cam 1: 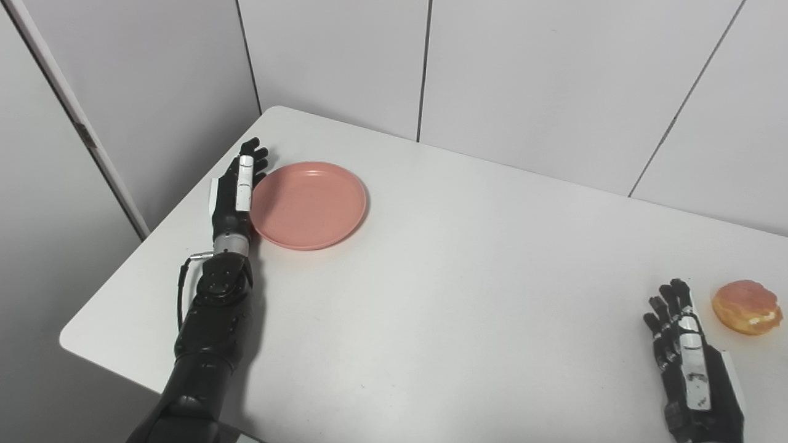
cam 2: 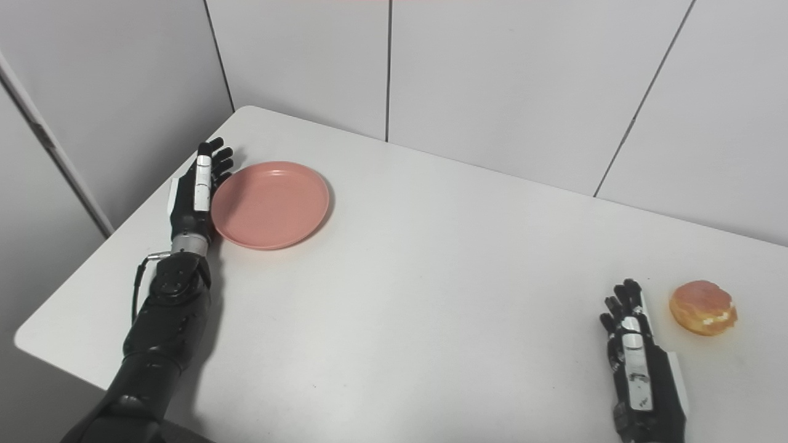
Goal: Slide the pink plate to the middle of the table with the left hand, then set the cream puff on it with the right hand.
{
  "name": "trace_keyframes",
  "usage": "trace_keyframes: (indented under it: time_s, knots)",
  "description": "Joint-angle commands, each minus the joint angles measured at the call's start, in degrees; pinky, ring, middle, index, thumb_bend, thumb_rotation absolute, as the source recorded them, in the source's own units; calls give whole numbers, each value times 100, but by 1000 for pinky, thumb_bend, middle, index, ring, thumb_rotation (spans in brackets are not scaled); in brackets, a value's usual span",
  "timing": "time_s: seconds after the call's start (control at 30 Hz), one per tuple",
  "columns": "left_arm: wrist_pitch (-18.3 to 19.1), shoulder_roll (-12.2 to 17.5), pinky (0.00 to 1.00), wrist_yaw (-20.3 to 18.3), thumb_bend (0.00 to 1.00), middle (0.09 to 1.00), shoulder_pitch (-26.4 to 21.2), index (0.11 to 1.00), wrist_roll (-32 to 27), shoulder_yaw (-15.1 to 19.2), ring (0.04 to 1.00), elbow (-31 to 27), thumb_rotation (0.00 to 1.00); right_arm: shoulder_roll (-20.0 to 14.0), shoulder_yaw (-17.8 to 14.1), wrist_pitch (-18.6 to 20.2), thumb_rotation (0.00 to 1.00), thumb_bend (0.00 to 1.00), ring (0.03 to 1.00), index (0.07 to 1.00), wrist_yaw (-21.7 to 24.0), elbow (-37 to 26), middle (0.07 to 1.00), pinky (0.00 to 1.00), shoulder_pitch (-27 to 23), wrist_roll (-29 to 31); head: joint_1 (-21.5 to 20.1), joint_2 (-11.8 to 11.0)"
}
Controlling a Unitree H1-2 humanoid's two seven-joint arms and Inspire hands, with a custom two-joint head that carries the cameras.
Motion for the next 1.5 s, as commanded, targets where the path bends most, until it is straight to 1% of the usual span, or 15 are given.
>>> trace_keyframes:
  time_s: [0.0, 0.23, 0.47, 0.67, 0.77, 0.93, 0.97, 1.0, 1.03, 1.07, 1.17, 1.3, 1.33, 1.37, 1.47]
  knots:
    - [255, -123, 838, -213, 825, 822, 45, 805, -93, -126, 840, -207, 1000, -14, -18, -151, 895, 486, 1000, 1000, 7, -179, 1000, 1000, -79, 5, -3, 3]
    - [499, -187, 821, -305, 820, 809, 60, 787, -218, -161, 828, -429, 1000, -11, -20, -149, 891, 493, 1000, 1000, 19, -171, 1000, 1000, -85, 34, -33, 15]
    - [702, -284, 822, -391, 828, 808, 78, 782, -186, -342, 824, -698, 1000, -17, -15, -187, 914, 475, 1000, 1000, 51, -89, 1000, 1000, -115, 48, -54, 13]
    - [613, -375, 829, -495, 834, 803, 68, 778, -140, -514, 824, -678, 1000, -5, -12, -187, 905, 469, 1000, 1000, 73, -61, 1000, 1000, -132, 81, -178, 54]
    - [536, -397, 827, -556, 842, 800, 52, 776, -118, -581, 820, -643, 1000, 10, -7, -178, 903, 505, 1000, 1000, 58, -26, 1000, 1000, -150, 62, -243, 76]
    - [488, -413, 831, -634, 826, 800, 65, 772, -34, -731, 823, -658, 1000, 47, 21, -198, 889, 529, 1000, 1000, 52, -6, 1000, 1000, -159, 39, -572, 177]
    - [518, -411, 831, -686, 825, 800, 76, 772, -58, -768, 823, -689, 1000, 74, 29, -210, 888, 530, 1000, 1000, 56, 18, 1000, 1000, -167, 53, -714, 214]
    - [538, -409, 830, -724, 837, 804, 84, 776, -77, -794, 826, -711, 1000, 94, 34, -216, 873, 547, 1000, 1000, 58, 35, 1000, 1000, -174, 64, -714, 214]
    - [569, -398, 831, -772, 846, 807, 96, 780, -101, -819, 829, -744, 1000, 115, 42, -223, 860, 561, 1000, 1000, 54, 47, 1000, 1000, -179, 62, -860, 256]
    - [616, -393, 833, -820, 849, 811, 109, 784, -127, -847, 832, -791, 1000, 130, 45, -223, 852, 569, 998, 1000, 24, 41, 1000, 1000, -176, 27, -860, 256]
    - [673, -396, 831, -955, 850, 815, 129, 791, -182, -902, 836, -885, 1000, 166, 82, -276, 864, 577, 986, 1000, -107, -11, 997, 1000, -150, -202, -1161, 306]
    - [757, -456, 825, -1089, 838, 808, 178, 786, -216, -936, 828, -949, 1000, 262, 140, -147, 870, 610, 992, 1000, -224, -122, 1000, 1000, -115, -341, -1442, 318]
    - [755, -462, 830, -1137, 834, 811, 183, 788, -220, -942, 832, -937, 1000, 301, 151, -121, 868, 604, 992, 1000, -264, -148, 1000, 1000, -108, -369, -1592, 348]
    - [732, -462, 831, -1199, 835, 811, 185, 787, -228, -952, 832, -910, 1000, 333, 157, -92, 862, 601, 991, 1000, -292, -168, 1000, 1000, -104, -376, -1592, 348]
    - [658, -460, 843, -1340, 848, 815, 187, 788, -231, -979, 841, -846, 1000, 407, 203, -83, 853, 601, 988, 1000, -379, -169, 1000, 1000, -105, -472, -1892, 388]
